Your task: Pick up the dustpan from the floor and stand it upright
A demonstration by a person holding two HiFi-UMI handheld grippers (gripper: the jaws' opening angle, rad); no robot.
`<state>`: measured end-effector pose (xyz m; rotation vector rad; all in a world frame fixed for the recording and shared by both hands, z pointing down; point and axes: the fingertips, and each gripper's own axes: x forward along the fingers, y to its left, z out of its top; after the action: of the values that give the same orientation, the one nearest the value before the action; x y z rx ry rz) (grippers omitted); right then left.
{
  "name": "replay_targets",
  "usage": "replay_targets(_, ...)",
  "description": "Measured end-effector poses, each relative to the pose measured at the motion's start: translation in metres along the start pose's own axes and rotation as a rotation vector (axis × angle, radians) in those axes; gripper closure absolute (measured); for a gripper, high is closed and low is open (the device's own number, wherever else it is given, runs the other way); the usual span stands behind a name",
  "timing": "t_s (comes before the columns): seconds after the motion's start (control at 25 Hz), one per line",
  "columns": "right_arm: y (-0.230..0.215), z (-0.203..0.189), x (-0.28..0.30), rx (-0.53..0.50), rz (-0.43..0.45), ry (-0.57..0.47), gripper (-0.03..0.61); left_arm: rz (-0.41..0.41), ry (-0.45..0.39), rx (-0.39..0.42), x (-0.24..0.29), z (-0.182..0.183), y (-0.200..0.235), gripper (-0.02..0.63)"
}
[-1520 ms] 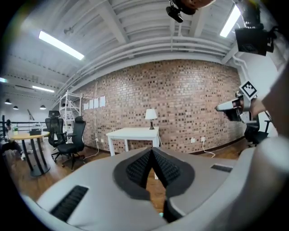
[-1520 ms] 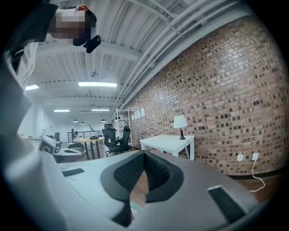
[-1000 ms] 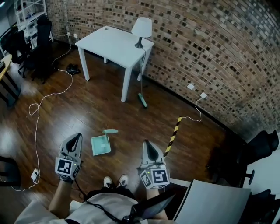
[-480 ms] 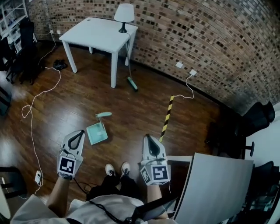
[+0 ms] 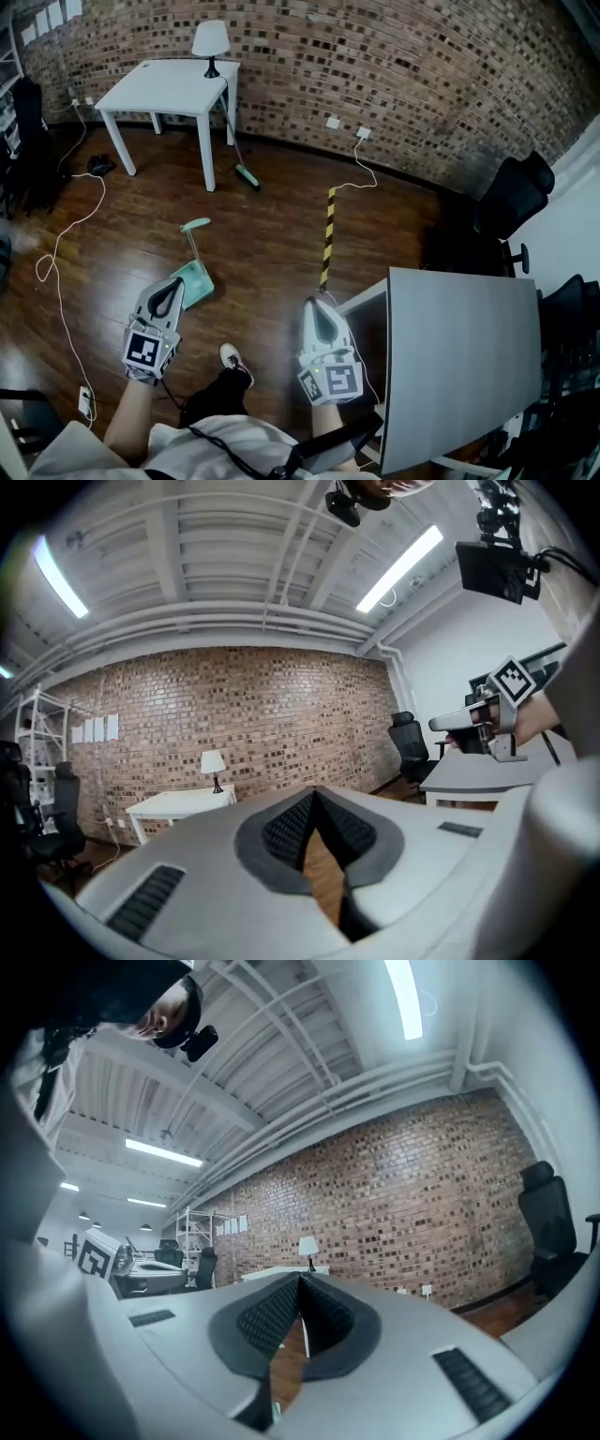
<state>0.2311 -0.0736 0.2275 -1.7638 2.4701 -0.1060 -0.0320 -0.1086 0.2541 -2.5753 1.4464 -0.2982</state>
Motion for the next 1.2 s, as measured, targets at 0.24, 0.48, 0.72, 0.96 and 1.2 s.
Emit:
replay_targets(0.24, 0.024, -0.017, -0.161, -0.026, -0.015, 0.005, 0.6, 0.01, -0.025, 0.003, -0.124, 0.006, -0.098, 0.601)
replay_targets(0.48, 0.058, -0.001, -0.286, -0.022, -0.048, 0.028, 0.598, -0.046, -0.004, -0.073, -0.223, 0.016, -0.164, 0.601)
replay_targets(0.72, 0.077, 0.016, -0.343, 0.008, -0.06, -0.014, 0.6, -0.055, -0.024, -0.067, -0.261, 0.041, -0.188, 0.601)
replay_targets(0.96, 0.122, 0.027, -0.337, -0.053, -0.05, -0.039, 0.6, -0.085, -0.038, -0.051, -0.282, 0.059, -0.18, 0.601)
replay_targets(1.2, 0.139, 0.022, -0.329, -0.048, -0.034, 0.015, 0.6, -0.153, -0.038, -0.046, -0.28, 0.066, -0.201, 0.601)
